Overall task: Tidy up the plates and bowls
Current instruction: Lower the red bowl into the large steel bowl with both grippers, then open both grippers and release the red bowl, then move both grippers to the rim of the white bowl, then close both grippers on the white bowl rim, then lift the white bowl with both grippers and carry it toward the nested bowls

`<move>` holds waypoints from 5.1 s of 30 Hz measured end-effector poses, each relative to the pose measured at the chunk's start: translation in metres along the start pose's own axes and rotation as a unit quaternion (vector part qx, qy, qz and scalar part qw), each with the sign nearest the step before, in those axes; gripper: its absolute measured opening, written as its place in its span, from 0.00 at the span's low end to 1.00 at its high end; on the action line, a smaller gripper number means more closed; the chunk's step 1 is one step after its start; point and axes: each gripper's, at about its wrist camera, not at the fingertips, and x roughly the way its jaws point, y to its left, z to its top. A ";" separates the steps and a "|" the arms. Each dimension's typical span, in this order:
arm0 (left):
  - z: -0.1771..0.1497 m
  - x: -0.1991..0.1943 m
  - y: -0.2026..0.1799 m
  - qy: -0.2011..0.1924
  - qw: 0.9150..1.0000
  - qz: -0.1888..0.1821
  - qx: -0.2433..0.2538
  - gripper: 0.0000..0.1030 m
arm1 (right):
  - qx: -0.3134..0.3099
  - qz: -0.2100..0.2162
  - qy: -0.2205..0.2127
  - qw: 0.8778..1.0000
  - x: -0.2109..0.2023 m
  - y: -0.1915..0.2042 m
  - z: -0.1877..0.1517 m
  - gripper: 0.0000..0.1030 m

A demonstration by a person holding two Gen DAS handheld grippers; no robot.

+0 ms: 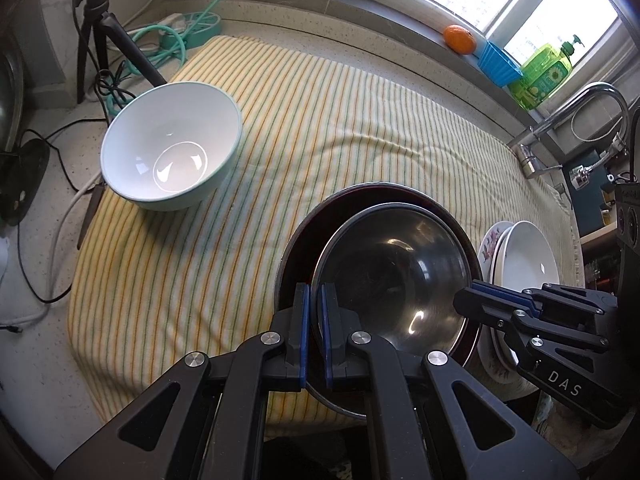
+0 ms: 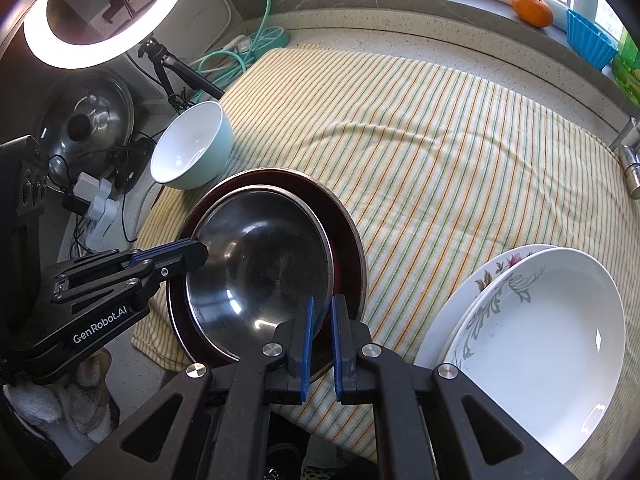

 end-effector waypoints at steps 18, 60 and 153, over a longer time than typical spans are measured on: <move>0.005 0.004 -0.003 0.007 1.000 0.005 0.011 0.04 | -0.009 -0.009 0.009 1.000 0.004 0.003 0.002 0.11; 0.008 -0.034 0.049 -0.044 0.995 -0.022 -0.086 0.05 | -0.025 0.015 -0.046 0.999 -0.038 0.018 0.031 0.17; 0.056 -0.026 0.141 -0.076 0.983 -0.038 -0.160 0.06 | 0.022 0.067 0.005 0.998 0.056 0.084 0.138 0.06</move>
